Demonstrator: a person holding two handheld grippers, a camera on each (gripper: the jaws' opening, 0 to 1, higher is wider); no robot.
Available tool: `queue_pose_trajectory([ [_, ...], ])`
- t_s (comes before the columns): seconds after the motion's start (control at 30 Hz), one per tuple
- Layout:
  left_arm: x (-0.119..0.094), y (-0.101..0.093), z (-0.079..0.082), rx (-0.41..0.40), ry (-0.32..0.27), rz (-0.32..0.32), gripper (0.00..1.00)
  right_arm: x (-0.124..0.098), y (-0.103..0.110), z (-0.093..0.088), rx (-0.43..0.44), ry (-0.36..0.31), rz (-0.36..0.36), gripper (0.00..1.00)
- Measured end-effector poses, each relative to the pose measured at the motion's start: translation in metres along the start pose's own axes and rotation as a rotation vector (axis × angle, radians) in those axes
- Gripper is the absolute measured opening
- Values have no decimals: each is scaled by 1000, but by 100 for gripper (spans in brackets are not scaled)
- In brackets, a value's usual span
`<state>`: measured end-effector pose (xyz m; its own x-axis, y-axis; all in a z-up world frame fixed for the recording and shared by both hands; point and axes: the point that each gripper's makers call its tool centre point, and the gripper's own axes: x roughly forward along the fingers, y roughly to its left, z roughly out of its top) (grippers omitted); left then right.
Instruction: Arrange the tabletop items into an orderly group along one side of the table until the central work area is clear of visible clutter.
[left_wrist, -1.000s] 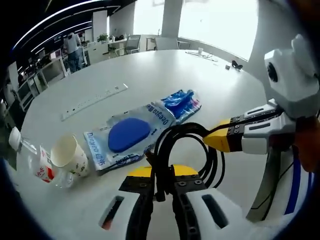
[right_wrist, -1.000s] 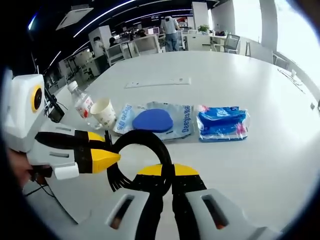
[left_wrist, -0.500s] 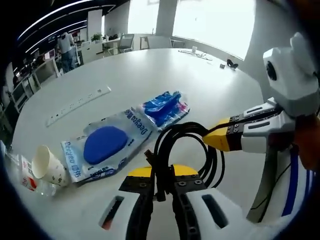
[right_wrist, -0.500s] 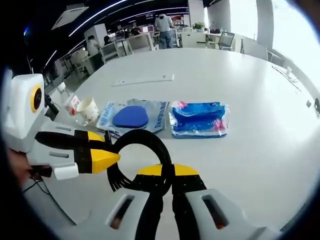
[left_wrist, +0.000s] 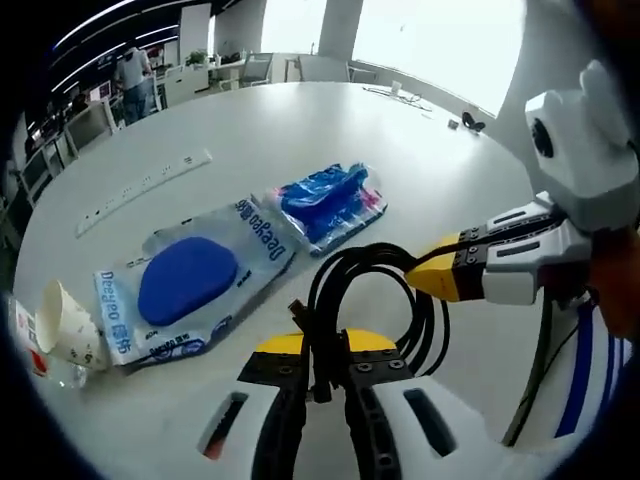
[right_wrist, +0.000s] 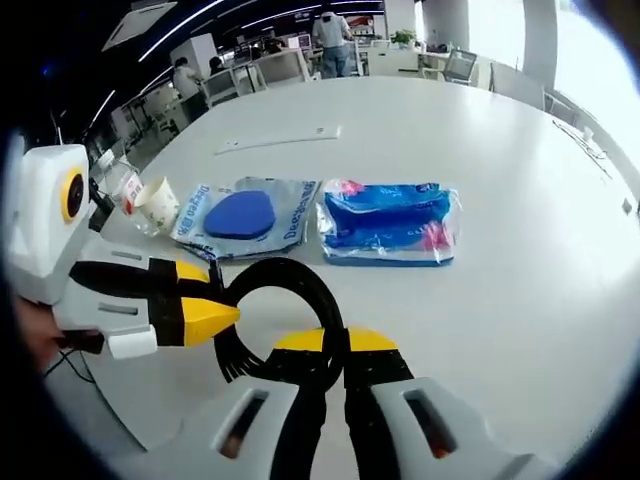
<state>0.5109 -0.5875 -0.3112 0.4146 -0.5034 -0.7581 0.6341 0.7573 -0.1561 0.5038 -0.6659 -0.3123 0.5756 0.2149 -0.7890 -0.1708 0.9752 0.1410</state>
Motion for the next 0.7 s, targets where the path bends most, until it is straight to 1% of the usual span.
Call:
queue_pose_trajectory([
  [0.13, 8, 3, -3, -15, 15, 3, 10, 7, -1, -1, -8, 11, 4, 2],
  [0.53, 21, 11, -1, -33, 36, -6, 10, 22, -7, 0, -9, 42, 12, 3],
  [0.63, 24, 11, 0, -38, 40, -11, 10, 25, -9, -3, -19, 58, 11, 3],
  [0.7, 25, 11, -1, -36, 43, -15, 10, 27, -9, -4, -48, 71, 6, 4],
])
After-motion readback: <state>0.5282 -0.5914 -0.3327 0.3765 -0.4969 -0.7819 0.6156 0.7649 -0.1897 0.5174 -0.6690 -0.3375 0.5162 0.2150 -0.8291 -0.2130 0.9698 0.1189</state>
